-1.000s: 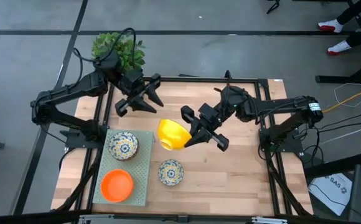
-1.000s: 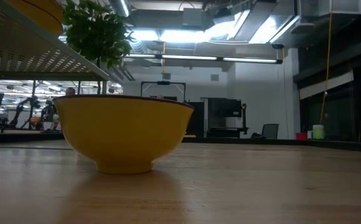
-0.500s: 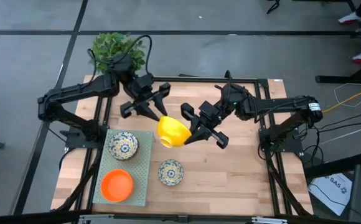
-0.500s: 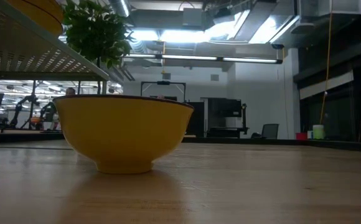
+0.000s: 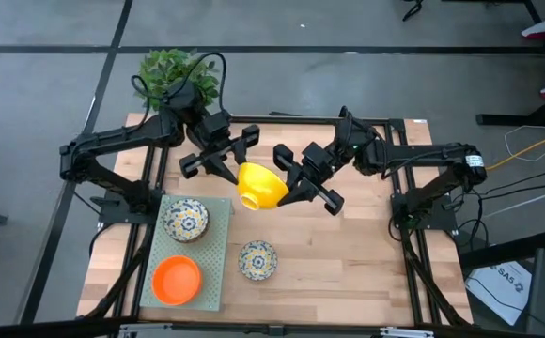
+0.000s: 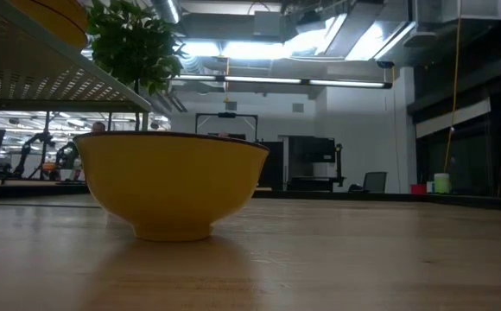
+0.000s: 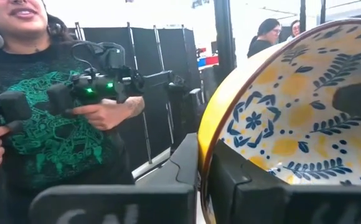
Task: Pick & Place Mini bowls
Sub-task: Stack the patterned bowl on top of the patterned bowl on the shelf
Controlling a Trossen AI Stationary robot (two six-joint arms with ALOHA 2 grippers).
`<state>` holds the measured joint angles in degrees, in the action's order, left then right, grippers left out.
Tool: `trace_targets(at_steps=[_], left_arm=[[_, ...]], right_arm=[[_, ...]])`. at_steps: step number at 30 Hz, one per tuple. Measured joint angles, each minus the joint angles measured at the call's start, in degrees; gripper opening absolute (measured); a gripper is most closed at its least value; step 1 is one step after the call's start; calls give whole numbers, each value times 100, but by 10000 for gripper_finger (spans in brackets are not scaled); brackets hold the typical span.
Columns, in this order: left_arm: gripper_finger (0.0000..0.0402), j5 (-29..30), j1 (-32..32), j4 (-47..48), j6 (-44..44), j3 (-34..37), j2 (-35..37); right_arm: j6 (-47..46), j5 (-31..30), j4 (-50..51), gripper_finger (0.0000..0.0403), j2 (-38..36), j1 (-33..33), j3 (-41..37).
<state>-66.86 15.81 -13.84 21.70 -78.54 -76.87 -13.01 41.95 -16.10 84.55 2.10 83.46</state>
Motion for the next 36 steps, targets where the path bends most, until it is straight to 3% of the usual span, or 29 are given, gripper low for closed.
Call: trace_targets(at_steps=[9,18,29,36], left_arm=[[60,-192,-15,-124,70,7,-25],[22,-370,-197,-369,167,4,-121],[10,-416,-182,-632,740,7,-38],[10,-315,-170,-615,784,7,127]], right_arm=[[63,245,-127,21,0,121,2],[128,144,-143,57,-7,125,11],[-1209,2,-202,145,0,235,20],[-1359,28,-203,211,11,435,8]])
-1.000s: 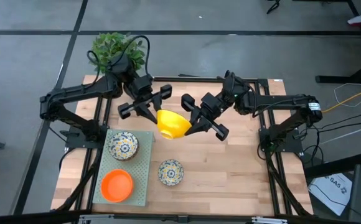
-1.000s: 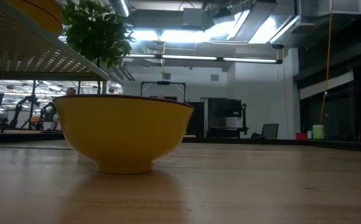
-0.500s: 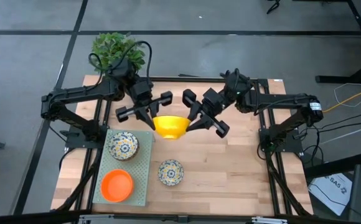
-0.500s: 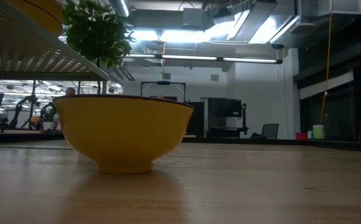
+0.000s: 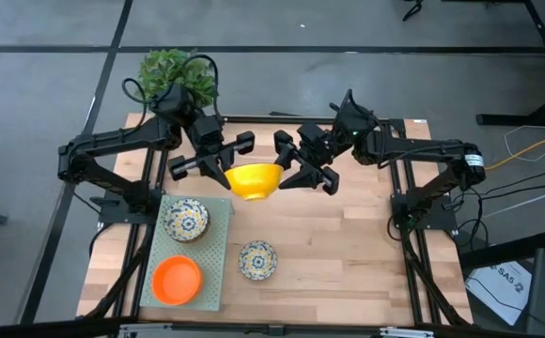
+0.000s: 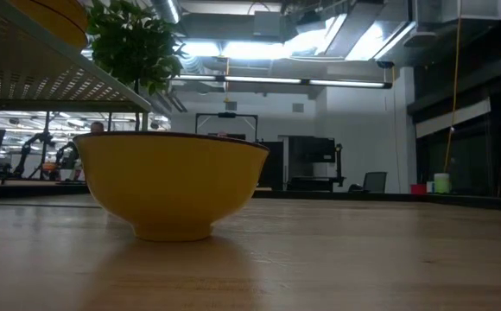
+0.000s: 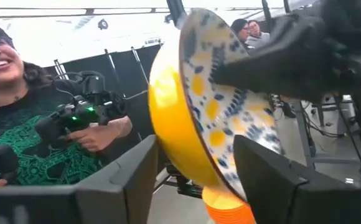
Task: Pick & Place Mini bowls
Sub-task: Stack the patterned bowl on top of the patterned bowl on the shelf
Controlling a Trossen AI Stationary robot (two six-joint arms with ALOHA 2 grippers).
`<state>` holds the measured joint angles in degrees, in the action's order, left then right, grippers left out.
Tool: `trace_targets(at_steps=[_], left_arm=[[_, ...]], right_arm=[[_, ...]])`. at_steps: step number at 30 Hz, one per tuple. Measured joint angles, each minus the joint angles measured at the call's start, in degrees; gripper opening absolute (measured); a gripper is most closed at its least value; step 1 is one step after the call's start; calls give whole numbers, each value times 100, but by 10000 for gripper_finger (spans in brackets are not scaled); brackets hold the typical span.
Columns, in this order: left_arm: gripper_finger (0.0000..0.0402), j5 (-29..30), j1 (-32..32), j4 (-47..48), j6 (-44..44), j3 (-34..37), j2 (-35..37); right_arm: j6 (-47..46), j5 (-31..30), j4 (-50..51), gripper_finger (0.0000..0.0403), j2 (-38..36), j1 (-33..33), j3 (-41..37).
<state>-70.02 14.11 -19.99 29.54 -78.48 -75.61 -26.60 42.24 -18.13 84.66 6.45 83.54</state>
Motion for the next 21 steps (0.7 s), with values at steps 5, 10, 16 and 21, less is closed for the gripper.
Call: trace_targets(at_steps=[5,10,16,21], left_arm=[[10,-60,-4,48,111,0,120],[9,-84,-2,99,273,-1,279],[8,135,74,875,94,-2,612],[8,651,187,2024,-440,-2,1018]], right_arm=[[22,62,14,230,-51,118,-4],[132,128,552,231,-230,246,-6],[504,-48,1717,232,-633,302,-10],[827,-615,2840,232,-962,264,-8]])
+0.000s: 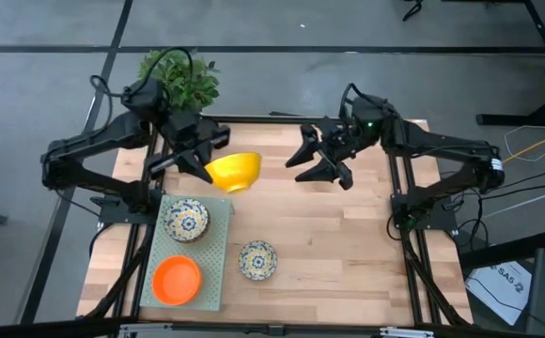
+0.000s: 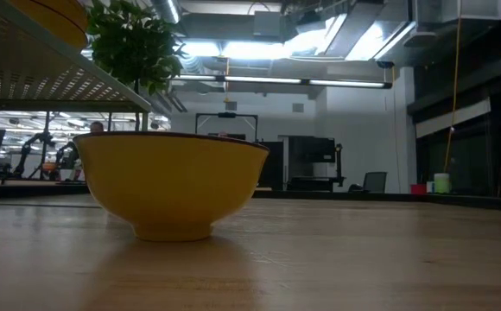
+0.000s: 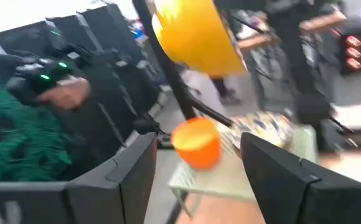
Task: Pick & Place Mini bowls
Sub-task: Stack the patterned bowl on top of the patterned bowl on the shelf
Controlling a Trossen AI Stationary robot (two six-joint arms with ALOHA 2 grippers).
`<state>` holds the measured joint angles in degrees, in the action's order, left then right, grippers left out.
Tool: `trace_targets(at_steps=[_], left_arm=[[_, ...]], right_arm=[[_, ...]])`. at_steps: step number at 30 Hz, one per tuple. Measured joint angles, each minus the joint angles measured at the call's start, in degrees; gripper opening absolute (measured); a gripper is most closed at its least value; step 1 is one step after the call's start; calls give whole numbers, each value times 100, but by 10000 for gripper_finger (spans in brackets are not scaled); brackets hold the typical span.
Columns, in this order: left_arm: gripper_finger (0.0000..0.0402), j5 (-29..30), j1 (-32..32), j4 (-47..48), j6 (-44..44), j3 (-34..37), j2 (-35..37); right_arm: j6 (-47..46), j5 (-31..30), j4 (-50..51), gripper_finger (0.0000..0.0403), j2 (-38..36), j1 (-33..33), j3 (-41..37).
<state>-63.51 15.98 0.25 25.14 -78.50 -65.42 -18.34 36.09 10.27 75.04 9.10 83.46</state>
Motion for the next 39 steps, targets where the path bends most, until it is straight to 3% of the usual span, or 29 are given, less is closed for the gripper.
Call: trace_targets(at_steps=[4,11,24,33,39], left_arm=[[8,598,28,1054,-373,0,351],[8,1817,-99,2497,-582,0,857],[8,3920,-1264,4021,-589,-4,1171],[8,4806,-1902,4501,-560,-25,1153],[8,5299,-2236,5422,-541,-620,998]], right_arm=[[104,-414,600,232,-106,-85,0],[141,-555,1438,232,-94,-119,0],[69,-1493,2669,232,-83,-119,0],[51,-2087,2888,232,-82,-299,0],[53,-2206,2897,232,-81,-455,-76]])
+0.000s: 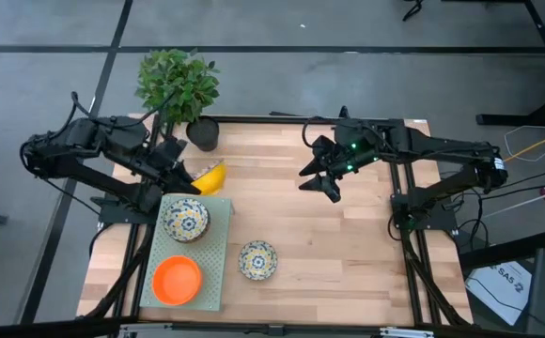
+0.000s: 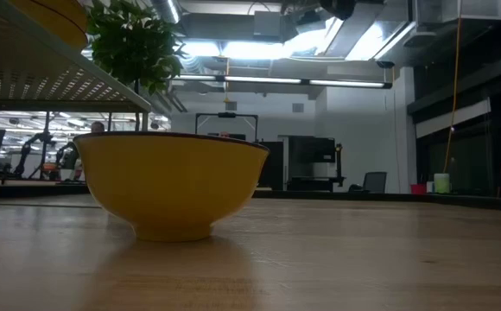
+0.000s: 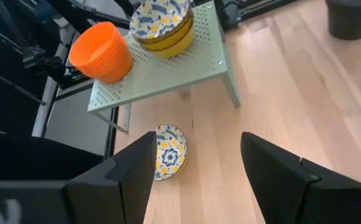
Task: Pick & Place Mini bowls
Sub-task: Stack the patterned bowl on top of the patterned bowl on the shelf
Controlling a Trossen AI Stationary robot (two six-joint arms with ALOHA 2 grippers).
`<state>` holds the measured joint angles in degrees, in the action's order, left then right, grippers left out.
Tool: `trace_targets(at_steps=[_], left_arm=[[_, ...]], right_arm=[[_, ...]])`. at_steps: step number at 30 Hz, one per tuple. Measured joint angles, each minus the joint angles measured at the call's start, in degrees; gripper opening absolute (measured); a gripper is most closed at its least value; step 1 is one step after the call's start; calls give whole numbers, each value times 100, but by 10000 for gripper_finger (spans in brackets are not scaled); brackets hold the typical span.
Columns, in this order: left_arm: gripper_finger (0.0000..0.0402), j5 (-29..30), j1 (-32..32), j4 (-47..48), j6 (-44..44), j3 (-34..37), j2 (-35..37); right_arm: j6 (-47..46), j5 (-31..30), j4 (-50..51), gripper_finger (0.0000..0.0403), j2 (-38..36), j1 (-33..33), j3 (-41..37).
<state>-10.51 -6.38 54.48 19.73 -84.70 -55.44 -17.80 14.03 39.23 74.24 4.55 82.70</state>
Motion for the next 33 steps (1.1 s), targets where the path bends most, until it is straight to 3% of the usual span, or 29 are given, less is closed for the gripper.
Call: trace_targets(at_steps=[7,14,25,33], left_arm=[[8,567,-326,1284,67,-840,-330],[8,788,-591,2280,203,-1129,-681],[8,799,-982,3027,347,-1129,-1018],[8,797,-1552,3019,358,-1129,-1331]], right_arm=[[-165,-359,12,232,44,-114,-180],[-321,-399,-31,232,100,-113,-344],[-577,-399,-16,232,146,-110,-352],[-577,-399,-12,232,168,-110,-352]])
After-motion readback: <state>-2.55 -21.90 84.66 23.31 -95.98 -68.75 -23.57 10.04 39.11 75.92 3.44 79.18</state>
